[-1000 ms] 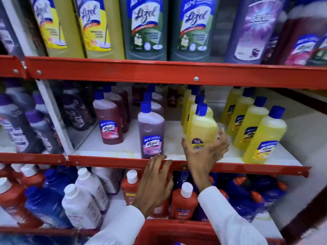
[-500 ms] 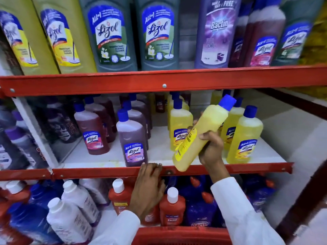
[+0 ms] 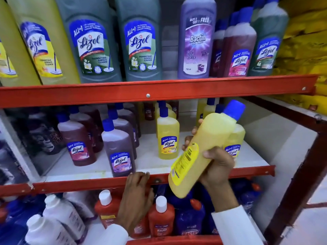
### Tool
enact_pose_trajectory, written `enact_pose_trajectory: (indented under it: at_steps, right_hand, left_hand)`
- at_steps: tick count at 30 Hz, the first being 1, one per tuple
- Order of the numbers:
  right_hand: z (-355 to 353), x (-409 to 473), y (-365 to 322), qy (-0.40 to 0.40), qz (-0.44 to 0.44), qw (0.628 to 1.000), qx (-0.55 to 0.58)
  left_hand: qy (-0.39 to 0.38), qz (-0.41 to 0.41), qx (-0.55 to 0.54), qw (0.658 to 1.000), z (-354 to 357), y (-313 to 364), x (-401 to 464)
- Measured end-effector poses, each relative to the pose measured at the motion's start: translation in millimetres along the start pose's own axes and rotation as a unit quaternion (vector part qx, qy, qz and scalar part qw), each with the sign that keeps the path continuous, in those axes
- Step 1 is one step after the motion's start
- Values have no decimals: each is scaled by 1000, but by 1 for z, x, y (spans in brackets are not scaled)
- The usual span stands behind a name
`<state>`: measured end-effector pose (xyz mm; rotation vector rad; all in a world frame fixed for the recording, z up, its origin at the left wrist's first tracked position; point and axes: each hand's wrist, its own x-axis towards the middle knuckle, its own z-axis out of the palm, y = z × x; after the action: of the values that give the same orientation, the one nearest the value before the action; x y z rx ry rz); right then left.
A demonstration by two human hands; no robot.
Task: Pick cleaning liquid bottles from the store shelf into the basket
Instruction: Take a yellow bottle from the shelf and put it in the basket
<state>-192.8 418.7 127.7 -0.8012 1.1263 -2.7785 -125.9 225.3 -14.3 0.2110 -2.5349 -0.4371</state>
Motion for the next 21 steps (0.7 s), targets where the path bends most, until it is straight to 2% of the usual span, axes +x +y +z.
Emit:
enact_pose_trajectory:
  at_steps: [1,2,4,8,13,17,21]
  right_hand:
    - [4,-1,0,33,-15,998,-44]
    - [4,-2,2,90,-43,987,-128]
    - [11,-5,8,154,-98,956,-229]
    - [10,-6,20,193,-124,924,-305]
    - [-4,-12,22,164,-102,911,-363]
    - [-25,-26,14,98,-38,920,-379]
    - [-57,-55,14,28,40,909,-413]
  left_hand:
    - [1,-1,1,1000,0,0,0]
    - [1,0,2,1000,0,0,0]
    - [1,4,1,1000,0,0,1]
    - [-1,14,-5,1000,0,-2,-1]
    - [-13,-2,-19,1000,3,-1,-6]
    - [1,0,-126,992,-4,23,-19]
    - [-100,50,-234,966,-1,63,-28]
